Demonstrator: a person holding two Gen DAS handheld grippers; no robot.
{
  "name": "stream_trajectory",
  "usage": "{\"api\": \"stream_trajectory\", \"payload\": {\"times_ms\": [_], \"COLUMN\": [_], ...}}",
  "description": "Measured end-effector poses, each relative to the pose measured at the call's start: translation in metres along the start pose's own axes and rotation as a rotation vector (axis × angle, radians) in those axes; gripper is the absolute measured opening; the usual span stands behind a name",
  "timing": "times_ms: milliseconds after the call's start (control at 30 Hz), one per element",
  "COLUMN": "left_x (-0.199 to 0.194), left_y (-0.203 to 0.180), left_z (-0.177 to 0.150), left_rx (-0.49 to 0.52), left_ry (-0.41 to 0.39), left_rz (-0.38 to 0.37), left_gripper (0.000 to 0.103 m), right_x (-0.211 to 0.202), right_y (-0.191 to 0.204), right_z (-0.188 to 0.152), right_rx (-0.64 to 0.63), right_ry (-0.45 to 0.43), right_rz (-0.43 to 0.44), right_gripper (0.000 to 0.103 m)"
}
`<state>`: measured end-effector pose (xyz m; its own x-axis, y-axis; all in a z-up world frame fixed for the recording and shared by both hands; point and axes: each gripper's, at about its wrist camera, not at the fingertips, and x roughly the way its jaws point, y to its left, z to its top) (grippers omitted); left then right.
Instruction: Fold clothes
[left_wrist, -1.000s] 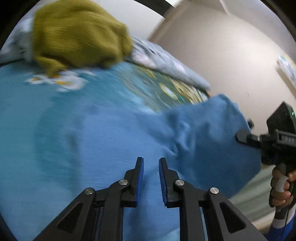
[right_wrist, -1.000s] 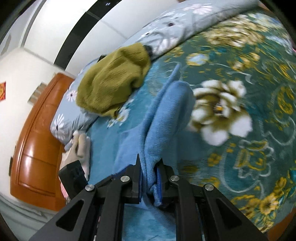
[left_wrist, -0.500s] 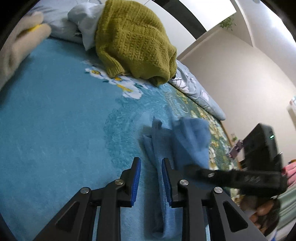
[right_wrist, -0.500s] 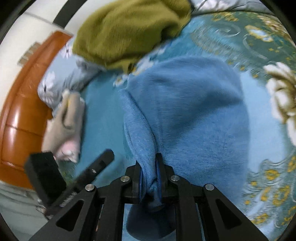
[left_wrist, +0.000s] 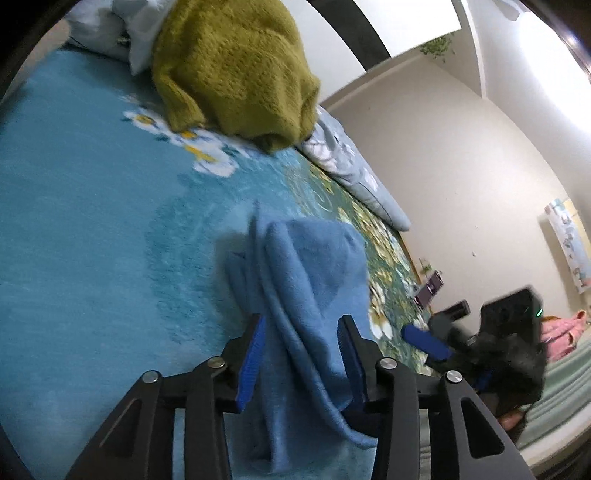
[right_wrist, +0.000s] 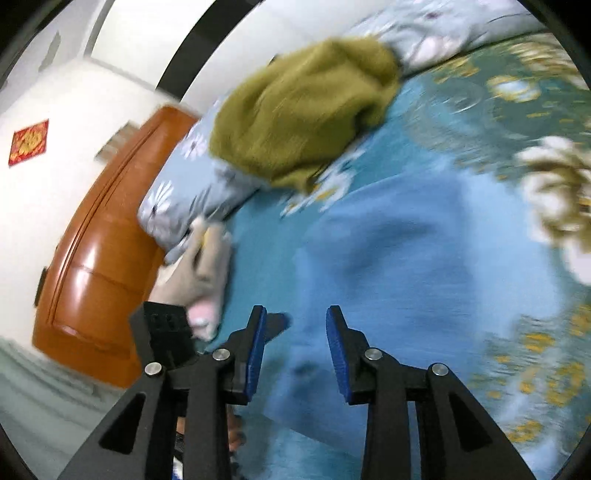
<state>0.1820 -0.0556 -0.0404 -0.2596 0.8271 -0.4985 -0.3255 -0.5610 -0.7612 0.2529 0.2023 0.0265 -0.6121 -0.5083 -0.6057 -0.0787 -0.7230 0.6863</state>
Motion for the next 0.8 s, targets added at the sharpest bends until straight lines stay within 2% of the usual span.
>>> {"api": "stream_trajectory", "payload": {"times_ms": [133,167,200,233,300,367,433,467,567,600,633,767,800], "left_x": [0.013,0.016,0.018,0.019,0.017,0.013,0.016,0.018,0.011,0.004,0.0,-0.017,-0.019], "left_y": [-0.012,-0.014,-0.015,-0.014,-0.014,-0.01,0.007,0.017,0.042,0.044,0.043,0.036,0.034], "left_z": [0.008,0.01,0.012,0.014,0.018,0.02,0.023,0.024,0.021,0.019,0.018,0.015,0.015], "left_rx": [0.052,0.069,0.08,0.083,0.096,0.119,0.11,0.094,0.003,-0.001,0.004,0.035,0.04], "left_ry": [0.01,0.006,0.007,0.011,0.005,-0.023,-0.026,-0.02,-0.02,-0.035,-0.043,-0.069,-0.074], "left_rz": [0.049,0.057,0.06,0.051,0.012,0.008,0.109,0.166,0.143,0.133,0.131,0.119,0.113], "left_gripper": [0.041,0.037,0.018,0.013,0.012,0.008,0.005,0.005,0.005,0.005,0.01,0.014,0.021], "right_x": [-0.023,-0.026,-0.027,-0.028,-0.03,-0.031,-0.029,-0.027,-0.022,-0.021,-0.021,-0.024,-0.023], "right_y": [-0.034,-0.04,-0.044,-0.047,-0.053,-0.059,-0.069,-0.074,-0.081,-0.084,-0.086,-0.098,-0.098], "right_z": [-0.024,-0.03,-0.036,-0.04,-0.049,-0.057,-0.064,-0.069,-0.081,-0.084,-0.086,-0.094,-0.094], "right_rx": [0.061,0.072,0.077,0.082,0.092,0.104,0.119,0.129,0.159,0.168,0.175,0.209,0.215], "right_ry": [-0.047,-0.048,-0.048,-0.048,-0.049,-0.055,-0.052,-0.049,-0.036,-0.036,-0.042,-0.061,-0.064], "right_rz": [-0.085,-0.092,-0.092,-0.091,-0.089,-0.093,-0.101,-0.104,-0.097,-0.095,-0.094,-0.079,-0.073], "right_gripper": [0.035,0.035,0.035,0.035,0.035,0.035,0.035,0.035,0.037,0.042,0.043,0.048,0.048]}}
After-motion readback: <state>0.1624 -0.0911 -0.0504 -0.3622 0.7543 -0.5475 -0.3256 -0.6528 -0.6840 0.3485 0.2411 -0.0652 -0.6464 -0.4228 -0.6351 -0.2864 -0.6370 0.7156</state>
